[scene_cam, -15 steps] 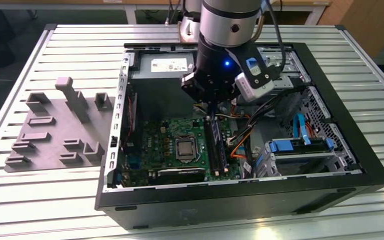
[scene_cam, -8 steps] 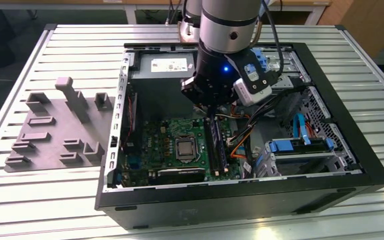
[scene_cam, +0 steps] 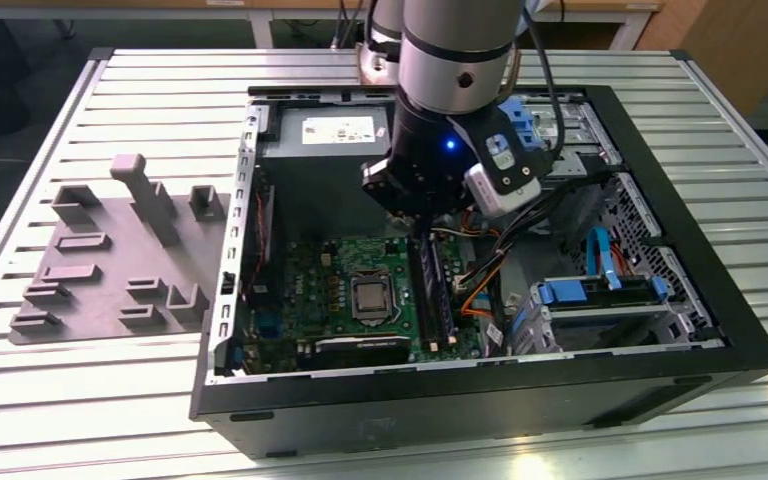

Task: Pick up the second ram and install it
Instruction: 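Insert the second ram into the second slot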

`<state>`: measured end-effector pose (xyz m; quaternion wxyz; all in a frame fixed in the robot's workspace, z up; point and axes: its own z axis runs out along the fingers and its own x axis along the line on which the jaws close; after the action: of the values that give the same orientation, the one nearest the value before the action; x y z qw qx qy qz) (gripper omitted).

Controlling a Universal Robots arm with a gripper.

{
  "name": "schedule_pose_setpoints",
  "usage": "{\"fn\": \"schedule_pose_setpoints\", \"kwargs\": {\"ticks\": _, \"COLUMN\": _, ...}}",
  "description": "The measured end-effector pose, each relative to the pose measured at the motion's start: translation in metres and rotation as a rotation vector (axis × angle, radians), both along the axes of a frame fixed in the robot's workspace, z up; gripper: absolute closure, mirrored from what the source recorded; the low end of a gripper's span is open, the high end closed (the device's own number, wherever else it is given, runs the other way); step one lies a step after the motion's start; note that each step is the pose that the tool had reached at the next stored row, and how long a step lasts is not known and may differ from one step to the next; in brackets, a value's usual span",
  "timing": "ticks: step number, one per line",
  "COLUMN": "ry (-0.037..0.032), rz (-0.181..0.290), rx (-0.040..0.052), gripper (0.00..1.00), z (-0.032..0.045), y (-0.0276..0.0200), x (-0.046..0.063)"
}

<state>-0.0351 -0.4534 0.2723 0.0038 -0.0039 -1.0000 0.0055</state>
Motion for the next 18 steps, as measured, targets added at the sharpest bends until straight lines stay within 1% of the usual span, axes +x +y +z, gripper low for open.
{"fn": "schedule_pose_setpoints", "kwargs": {"ticks": 7, "ry": 0.0000, "rz": -0.007, "rx": 0.0001, "gripper": 0.86, "z": -0.0080, "y": -0.0002, "x": 0.000}}
{"fn": "schedule_pose_setpoints", "kwargs": {"ticks": 18, "ry": 0.0000, "rz": -0.022, "rx": 0.0001, "gripper": 0.86, "z": -0.0191, "y": -0.0006, "x": 0.004}}
